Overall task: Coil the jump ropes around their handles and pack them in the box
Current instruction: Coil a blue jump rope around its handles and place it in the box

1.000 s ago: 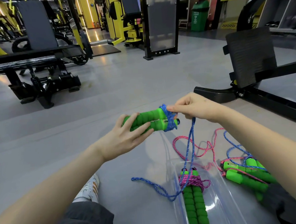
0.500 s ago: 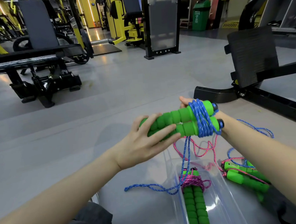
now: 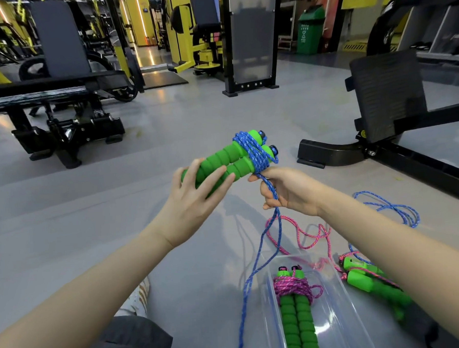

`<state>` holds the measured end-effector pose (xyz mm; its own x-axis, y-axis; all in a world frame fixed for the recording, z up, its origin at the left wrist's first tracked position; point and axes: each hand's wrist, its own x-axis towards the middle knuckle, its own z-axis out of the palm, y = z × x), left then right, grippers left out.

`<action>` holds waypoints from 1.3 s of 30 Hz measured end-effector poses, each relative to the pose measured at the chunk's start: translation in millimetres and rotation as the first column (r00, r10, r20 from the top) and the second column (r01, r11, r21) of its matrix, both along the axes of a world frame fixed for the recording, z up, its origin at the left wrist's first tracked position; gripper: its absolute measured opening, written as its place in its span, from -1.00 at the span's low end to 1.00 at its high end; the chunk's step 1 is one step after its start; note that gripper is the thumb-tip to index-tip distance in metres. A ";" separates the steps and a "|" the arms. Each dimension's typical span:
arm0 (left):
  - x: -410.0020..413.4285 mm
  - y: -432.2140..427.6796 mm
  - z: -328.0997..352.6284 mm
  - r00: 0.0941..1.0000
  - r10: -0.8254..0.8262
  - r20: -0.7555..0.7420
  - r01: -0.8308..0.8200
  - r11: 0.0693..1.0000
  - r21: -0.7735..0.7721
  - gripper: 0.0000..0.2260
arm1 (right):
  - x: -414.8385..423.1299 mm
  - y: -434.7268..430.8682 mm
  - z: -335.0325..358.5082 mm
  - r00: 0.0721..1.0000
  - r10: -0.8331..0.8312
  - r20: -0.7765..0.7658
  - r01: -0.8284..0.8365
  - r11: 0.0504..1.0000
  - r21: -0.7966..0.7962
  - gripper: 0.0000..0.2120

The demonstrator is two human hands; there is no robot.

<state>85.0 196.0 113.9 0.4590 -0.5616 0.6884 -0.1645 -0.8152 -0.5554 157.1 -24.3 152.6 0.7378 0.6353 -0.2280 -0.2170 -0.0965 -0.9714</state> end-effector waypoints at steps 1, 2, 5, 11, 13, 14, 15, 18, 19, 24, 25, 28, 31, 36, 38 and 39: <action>0.0 1.6 0.9 1.000 0.015 0.000 -0.015 1.000 0.016 -0.55 | -0.5 -1.1 3.6 1.000 0.024 0.008 -0.024 0.999 -0.043 -0.76; 0.4 2.4 1.9 1.000 0.029 -0.002 -0.029 0.999 0.025 -0.55 | -1.0 -1.6 6.8 0.999 0.051 0.017 -0.049 0.996 -0.079 -0.76; 1.5 4.0 2.4 0.997 0.071 -0.013 -0.070 0.997 0.037 -0.53 | -5.1 -1.7 11.7 0.988 0.131 0.087 -0.112 0.975 -0.190 -0.75; -0.9 14.6 5.5 0.992 0.105 -0.067 -0.094 0.984 0.150 -0.54 | -7.4 1.6 24.2 0.943 0.147 0.298 -0.070 0.964 -0.255 -0.73; -3.5 12.4 7.4 0.991 0.103 -0.082 -0.086 0.978 0.190 -0.58 | -7.2 1.0 26.3 0.920 0.146 0.365 -0.032 0.953 -0.300 -0.73; -4.7 11.3 8.0 0.991 0.099 -0.090 -0.078 0.975 0.210 -0.58 | -6.7 -0.2 26.7 0.900 0.157 0.408 -0.013 0.943 -0.334 -0.73; -5.6 10.6 8.5 0.991 0.094 -0.096 -0.070 0.971 0.229 -0.58 | -6.2 -1.7 27.2 0.874 0.173 0.454 0.009 0.929 -0.371 -0.74; -7.3 10.8 6.6 0.991 0.079 -0.112 -0.045 0.959 0.278 -0.57 | -2.1 -9.8 32.6 0.803 0.239 0.546 0.053 0.883 -0.466 -0.77; -7.2 10.7 5.9 0.990 0.074 -0.117 -0.037 0.957 0.288 -0.57 | -0.5 -13.4 35.6 0.795 0.247 0.554 0.060 0.877 -0.477 -0.77; -5.9 6.9 11.6 0.993 0.026 -0.119 0.009 0.958 0.287 -0.58 | 8.1 -27.6 43.1 0.782 0.181 0.597 0.063 0.929 -0.364 -0.77; -5.7 5.9 12.4 0.992 0.011 -0.123 0.025 0.959 0.283 -0.60 | 8.6 -28.3 43.4 0.788 0.161 0.594 0.052 0.944 -0.325 -0.78; -6.8 1.2 11.9 0.987 -0.040 -0.154 0.084 0.954 0.286 -0.61 | 10.1 -30.1 45.2 0.805 0.101 0.584 0.061 0.966 -0.252 -0.71; -9.3 -2.4 7.6 0.979 -0.104 -0.174 0.153 0.943 0.294 -0.63 | 9.6 -30.7 48.2 0.807 0.061 0.588 0.077 0.975 -0.207 -0.76; -17.2 -13.3 0.1 0.963 -0.216 -0.161 0.252 0.933 0.258 -0.67 | 14.0 -38.1 44.7 0.847 0.005 0.531 0.079 0.988 -0.136 -0.72; -20.5 -24.4 0.7 0.956 -0.264 -0.131 0.289 0.928 0.237 -0.68 | 15.4 -42.1 42.9 0.870 0.033 0.493 0.025 0.993 -0.111 -0.70; -21.4 -28.4 -0.3 0.946 -0.294 -0.133 0.318 0.920 0.227 -0.68 | 16.5 -44.4 42.1 0.885 0.047 0.463 0.000 0.995 -0.100 -0.67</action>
